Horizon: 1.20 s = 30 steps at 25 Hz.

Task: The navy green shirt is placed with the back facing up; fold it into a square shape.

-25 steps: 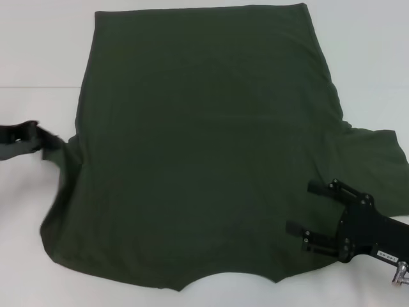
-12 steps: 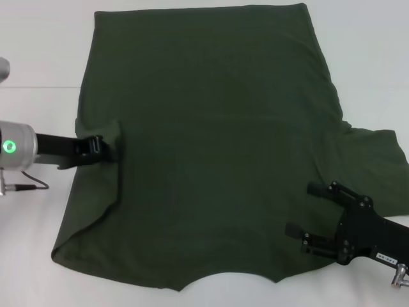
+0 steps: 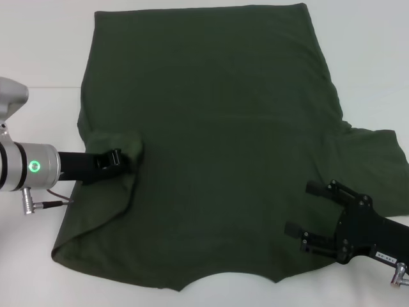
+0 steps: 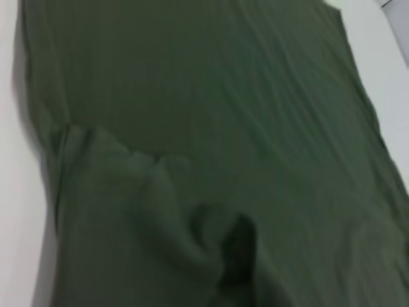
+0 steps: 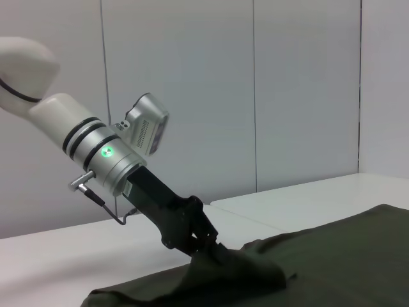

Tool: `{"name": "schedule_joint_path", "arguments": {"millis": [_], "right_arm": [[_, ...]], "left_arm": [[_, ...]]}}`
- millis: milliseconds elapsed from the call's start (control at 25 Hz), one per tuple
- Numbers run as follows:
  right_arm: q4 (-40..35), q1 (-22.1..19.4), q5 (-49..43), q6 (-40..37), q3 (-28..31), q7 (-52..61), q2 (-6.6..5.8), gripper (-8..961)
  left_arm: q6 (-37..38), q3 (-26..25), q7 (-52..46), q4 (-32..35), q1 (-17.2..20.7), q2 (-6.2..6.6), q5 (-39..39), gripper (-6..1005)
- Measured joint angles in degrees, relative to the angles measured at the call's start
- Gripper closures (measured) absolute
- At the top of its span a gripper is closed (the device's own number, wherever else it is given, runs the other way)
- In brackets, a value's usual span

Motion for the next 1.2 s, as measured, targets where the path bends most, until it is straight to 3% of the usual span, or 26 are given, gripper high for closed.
{"name": "schedule_joint_path", "arguments": {"millis": [120,320,680,920,1000,1200], "right_arm": [[0.0,0.0,0.0,0.0,0.0,0.0,0.0,23],[0.0,0.0,0.0,0.0,0.0,0.0,0.09,22],[0.0,-0.03,0.0,0.01,0.09,0.68,0.05,22],[-1.56,-0.08,0.0,0.14,0.09,9.38,-0.33,23],[-3.5,-0.28,0.0,0.15,0.09,13.65,-0.44,23],[-8.7,-1.12,-0.5,-0.06,0.08,25.04,-0.51,22]], "left_arm": [[-0.58,0.0,2.44,-0.25,1.39,0.07,-3.88,983],[-0.36,0.0,6.27,-3.0,3.87,0.77,-12.82,824],[8.88,-0.05,15.73,-5.04,6.02,3.09,-17.43,456],[23.26,-0.93,26.35,-7.55,6.89,6.84,-20.81,250],[26.33,-1.28,33.71,-7.45,7.73,6.87,-21.74,195],[28.06,-1.15,52.18,-4.39,10.39,4.95,-21.75,123]]}}
